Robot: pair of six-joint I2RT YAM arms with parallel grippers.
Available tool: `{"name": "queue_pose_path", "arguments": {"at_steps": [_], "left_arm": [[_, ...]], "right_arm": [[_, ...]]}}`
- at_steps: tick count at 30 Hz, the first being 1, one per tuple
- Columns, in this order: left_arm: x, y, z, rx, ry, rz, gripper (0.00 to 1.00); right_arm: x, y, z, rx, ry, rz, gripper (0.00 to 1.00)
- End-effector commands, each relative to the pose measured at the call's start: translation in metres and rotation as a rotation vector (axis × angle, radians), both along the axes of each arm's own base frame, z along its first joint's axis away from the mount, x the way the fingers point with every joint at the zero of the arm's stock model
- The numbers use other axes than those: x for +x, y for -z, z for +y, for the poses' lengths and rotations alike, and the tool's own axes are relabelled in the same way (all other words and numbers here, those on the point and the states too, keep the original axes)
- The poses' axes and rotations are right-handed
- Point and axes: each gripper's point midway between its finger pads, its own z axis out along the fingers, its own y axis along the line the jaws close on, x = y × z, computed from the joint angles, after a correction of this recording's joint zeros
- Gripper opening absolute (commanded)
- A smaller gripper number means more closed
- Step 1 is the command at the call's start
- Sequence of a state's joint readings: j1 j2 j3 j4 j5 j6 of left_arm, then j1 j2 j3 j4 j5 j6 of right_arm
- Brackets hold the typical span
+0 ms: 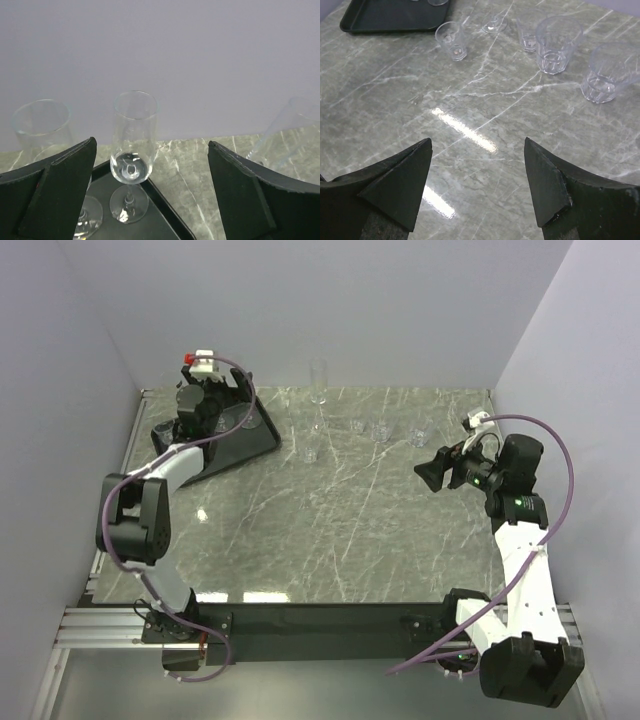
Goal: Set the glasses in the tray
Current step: Grab a glass with a robot arm
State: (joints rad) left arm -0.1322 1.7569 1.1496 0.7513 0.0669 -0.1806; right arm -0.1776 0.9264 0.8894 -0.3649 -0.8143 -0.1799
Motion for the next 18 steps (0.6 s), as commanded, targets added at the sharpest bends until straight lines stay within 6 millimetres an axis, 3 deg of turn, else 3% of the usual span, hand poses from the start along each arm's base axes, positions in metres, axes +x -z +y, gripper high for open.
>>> {"name": "queue_pose_path", "arguments": {"at_steps": [1, 6, 15, 18], "left_arm": [[-0.026, -0.04, 0.002, -0.018, 0.013, -0.065, 0.99], [-0.052, -0.047, 0.011, -0.005, -0.012, -0.035, 0.99], [-0.116, -0.06, 0.021, -0.059, -0.027, 0.004, 1.0], [-0.135, -0.055, 0.022, -0.091, -0.019, 0.032, 0.99]], "right_arm": [[-0.003, -0.008, -0.001, -0.025, -0.02, -0.061, 0.81], [-0.005, -0.007, -0.001, -0.03, -0.025, -0.07, 0.81], [-0.006, -0.006, -0.005, -0.033, -0.013, -0.082, 0.81], [-0.006, -0.006, -0.005, -0.033, -0.011, -0.086, 0.81]]}}
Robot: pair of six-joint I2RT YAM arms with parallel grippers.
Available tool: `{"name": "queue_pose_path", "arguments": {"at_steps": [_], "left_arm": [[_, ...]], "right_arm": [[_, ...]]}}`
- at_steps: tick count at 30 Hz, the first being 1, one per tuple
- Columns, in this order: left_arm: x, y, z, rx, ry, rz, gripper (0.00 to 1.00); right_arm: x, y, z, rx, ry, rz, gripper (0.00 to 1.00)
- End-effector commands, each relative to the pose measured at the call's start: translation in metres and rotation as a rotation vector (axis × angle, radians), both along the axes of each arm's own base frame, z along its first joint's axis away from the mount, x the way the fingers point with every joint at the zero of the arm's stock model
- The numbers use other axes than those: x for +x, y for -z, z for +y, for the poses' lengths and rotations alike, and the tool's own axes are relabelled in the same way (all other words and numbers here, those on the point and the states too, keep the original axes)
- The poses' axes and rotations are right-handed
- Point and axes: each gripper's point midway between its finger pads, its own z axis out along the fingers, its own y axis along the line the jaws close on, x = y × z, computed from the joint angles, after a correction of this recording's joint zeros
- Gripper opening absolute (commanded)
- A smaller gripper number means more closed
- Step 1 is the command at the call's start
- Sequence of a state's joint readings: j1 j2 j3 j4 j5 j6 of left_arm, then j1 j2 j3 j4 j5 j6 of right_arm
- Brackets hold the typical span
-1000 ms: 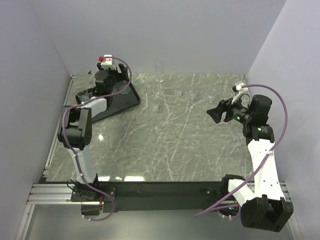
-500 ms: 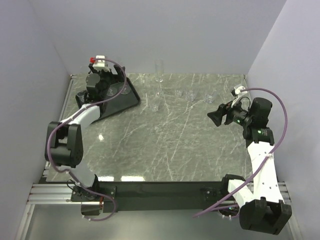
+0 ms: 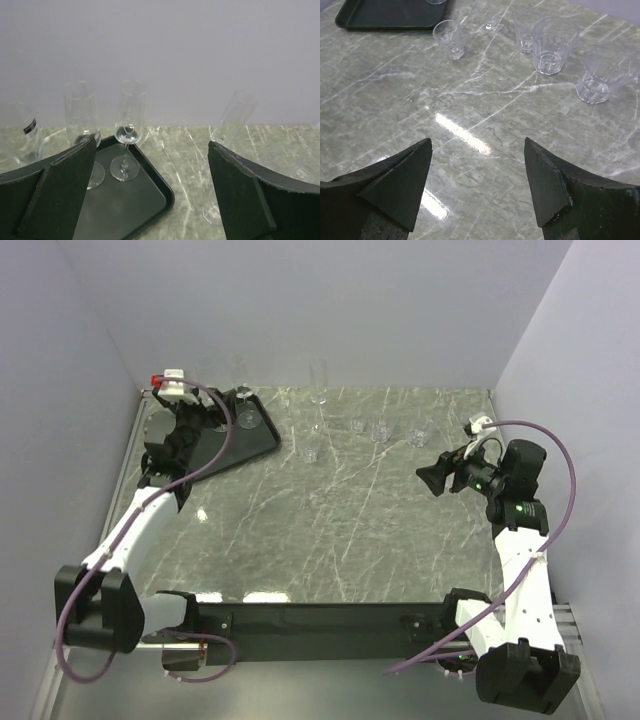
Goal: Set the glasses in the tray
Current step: Grab a glass with a robot arm
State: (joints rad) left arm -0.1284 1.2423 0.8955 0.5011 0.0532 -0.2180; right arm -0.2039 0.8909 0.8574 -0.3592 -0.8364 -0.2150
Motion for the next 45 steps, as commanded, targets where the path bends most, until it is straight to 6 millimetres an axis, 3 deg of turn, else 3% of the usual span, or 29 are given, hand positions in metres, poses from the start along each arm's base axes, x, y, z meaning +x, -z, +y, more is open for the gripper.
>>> {"name": "queue_pose_path", "arguments": {"at_steps": [1, 6, 11, 17, 22, 28, 34, 42, 45], "left_arm": [[-0.022, 0.002, 0.003, -0.059, -0.002, 0.038, 0.99], [-0.048, 0.0, 0.008, -0.118, -0.015, 0.062, 0.99], [-0.068, 0.018, 0.016, -0.194, -0.06, 0.161, 0.99], [-0.074, 0.05, -0.012, -0.29, 0.057, 0.334, 0.99], [-0.074, 0.083, -0.046, -0.423, 0.216, 0.483, 0.98], [-0.066, 0.116, -0.077, -0.546, 0.325, 0.624, 0.96], [-0.052, 0.139, -0.108, -0.545, 0.29, 0.739, 0.95], [-0.017, 0.186, -0.126, -0.492, 0.013, 0.935, 0.85], [-0.004, 0.191, -0.137, -0.475, -0.015, 0.952, 0.78]], "right_arm": [[-0.001, -0.01, -0.001, -0.015, -0.006, -0.062, 0.81], [-0.001, -0.01, -0.006, -0.012, 0.012, -0.06, 0.81], [0.0, -0.009, -0.007, -0.01, 0.019, -0.055, 0.81], [0.002, -0.007, -0.01, -0.01, 0.043, -0.048, 0.81], [0.008, -0.001, -0.016, -0.011, 0.081, -0.027, 0.8], [0.019, 0.007, -0.03, -0.017, 0.171, -0.012, 0.8], [0.034, 0.02, -0.052, -0.018, 0.312, 0.05, 0.78], [0.036, 0.021, -0.056, -0.015, 0.341, 0.048, 0.77], [0.037, 0.023, -0.057, -0.016, 0.344, 0.055, 0.77]]}}
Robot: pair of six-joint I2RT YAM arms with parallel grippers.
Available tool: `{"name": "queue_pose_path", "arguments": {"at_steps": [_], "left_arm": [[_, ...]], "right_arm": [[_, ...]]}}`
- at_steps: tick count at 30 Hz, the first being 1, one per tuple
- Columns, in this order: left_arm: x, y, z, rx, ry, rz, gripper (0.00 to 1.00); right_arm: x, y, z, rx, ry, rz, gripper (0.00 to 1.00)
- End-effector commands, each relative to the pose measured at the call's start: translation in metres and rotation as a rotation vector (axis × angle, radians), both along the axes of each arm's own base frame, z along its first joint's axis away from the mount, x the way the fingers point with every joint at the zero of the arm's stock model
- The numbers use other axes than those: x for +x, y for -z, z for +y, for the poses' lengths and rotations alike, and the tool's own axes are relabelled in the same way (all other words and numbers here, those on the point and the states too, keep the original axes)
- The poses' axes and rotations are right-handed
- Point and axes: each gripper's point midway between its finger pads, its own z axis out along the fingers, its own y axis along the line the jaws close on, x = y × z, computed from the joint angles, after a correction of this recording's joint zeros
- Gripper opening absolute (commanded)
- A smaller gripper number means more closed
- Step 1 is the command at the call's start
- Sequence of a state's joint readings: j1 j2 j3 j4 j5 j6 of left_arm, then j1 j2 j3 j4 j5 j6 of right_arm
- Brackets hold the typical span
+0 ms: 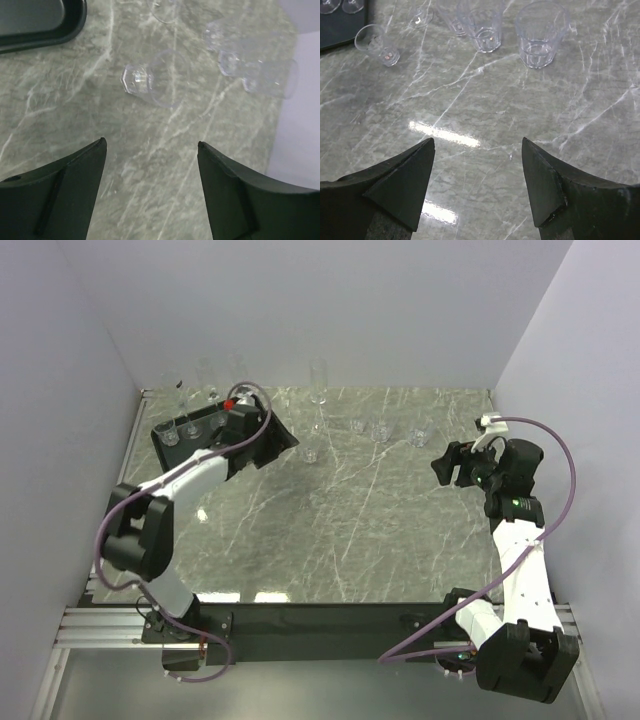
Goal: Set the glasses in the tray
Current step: Grab a glass with a robot arm
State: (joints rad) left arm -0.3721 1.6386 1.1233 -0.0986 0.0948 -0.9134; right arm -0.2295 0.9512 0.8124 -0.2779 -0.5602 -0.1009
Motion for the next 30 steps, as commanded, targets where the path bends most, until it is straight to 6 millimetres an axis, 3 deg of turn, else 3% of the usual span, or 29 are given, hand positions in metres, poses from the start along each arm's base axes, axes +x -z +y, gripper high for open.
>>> {"name": "queue_pose_path", "arguments": {"at_steps": [1, 7, 15, 22, 30], "left_arm": [[0.014, 0.004, 0.004, 0.071, -0.099, 0.044, 0.78], [0.039, 0.016, -0.004, 0.125, -0.144, 0.098, 0.66], [0.06, 0.03, -0.02, 0.171, -0.138, 0.133, 0.59], [0.07, 0.04, -0.026, 0.217, -0.146, 0.155, 0.56], [0.071, 0.055, -0.031, 0.276, -0.14, 0.18, 0.4]], "right_arm": [[0.007, -0.009, -0.007, -0.013, 0.029, -0.043, 0.77], [0.007, -0.008, -0.008, -0.014, 0.033, -0.04, 0.77], [0.007, -0.007, -0.007, -0.016, 0.026, -0.035, 0.76], [0.007, -0.007, -0.007, -0.017, 0.025, -0.037, 0.76], [0.007, -0.008, -0.007, -0.016, 0.026, -0.036, 0.76]]}}
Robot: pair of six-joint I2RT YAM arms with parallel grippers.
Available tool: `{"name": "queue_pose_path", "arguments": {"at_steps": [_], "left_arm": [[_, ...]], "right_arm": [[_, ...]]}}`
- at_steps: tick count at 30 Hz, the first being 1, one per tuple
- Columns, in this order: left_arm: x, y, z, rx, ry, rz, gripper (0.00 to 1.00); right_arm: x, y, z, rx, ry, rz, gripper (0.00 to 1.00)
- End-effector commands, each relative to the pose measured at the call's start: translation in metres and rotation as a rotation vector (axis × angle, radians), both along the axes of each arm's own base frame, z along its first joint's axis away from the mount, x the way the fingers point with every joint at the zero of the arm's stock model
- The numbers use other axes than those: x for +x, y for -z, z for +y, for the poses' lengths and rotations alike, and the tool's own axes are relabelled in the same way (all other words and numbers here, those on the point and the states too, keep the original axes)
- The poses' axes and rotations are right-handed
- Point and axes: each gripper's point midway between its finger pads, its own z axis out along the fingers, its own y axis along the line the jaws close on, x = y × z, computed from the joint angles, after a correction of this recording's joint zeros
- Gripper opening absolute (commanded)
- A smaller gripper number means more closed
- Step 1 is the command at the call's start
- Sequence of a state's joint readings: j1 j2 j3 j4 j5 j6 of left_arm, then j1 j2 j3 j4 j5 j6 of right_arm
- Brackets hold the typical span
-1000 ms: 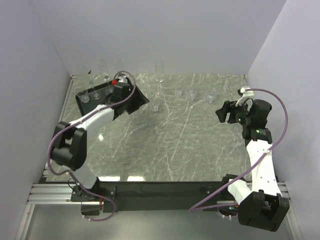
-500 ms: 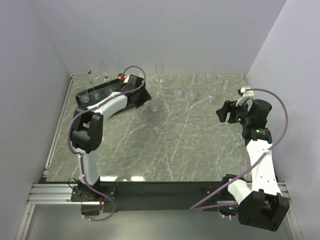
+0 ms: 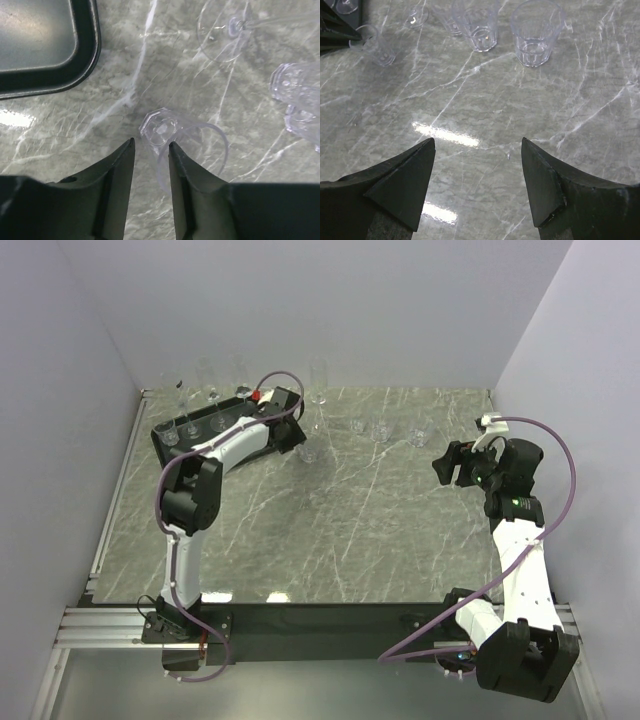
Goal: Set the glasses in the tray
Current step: Grab a glass with a robot arm
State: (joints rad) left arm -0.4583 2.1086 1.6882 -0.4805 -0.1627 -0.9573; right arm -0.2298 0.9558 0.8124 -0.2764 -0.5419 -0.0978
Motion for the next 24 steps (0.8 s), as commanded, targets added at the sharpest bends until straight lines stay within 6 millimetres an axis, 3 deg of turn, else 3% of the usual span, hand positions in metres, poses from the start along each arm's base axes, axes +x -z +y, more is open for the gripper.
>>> {"name": "queue_pose_path", "arguments": {"at_steps": [1, 11, 20, 22, 24], "left_arm": [[0.004, -0.008, -0.003, 0.038, -0.001, -0.019, 0.39], [0.003, -0.011, -0.008, 0.114, 0.035, -0.051, 0.13], [-0.003, -0.022, -0.002, 0.152, 0.079, -0.095, 0.04], [-0.005, -0.044, -0.001, 0.145, 0.103, -0.148, 0.02], [-0.008, -0.052, 0.0, 0.147, 0.13, -0.172, 0.0]], "right_arm": [[0.005, -0.01, -0.004, -0.013, 0.01, -0.042, 0.76], [0.005, -0.011, -0.004, -0.014, 0.012, -0.045, 0.76], [0.005, -0.012, -0.004, -0.016, 0.013, -0.046, 0.76], [0.004, -0.013, -0.005, -0.018, 0.012, -0.048, 0.76], [0.004, -0.013, -0.004, -0.019, 0.005, -0.048, 0.76]]}}
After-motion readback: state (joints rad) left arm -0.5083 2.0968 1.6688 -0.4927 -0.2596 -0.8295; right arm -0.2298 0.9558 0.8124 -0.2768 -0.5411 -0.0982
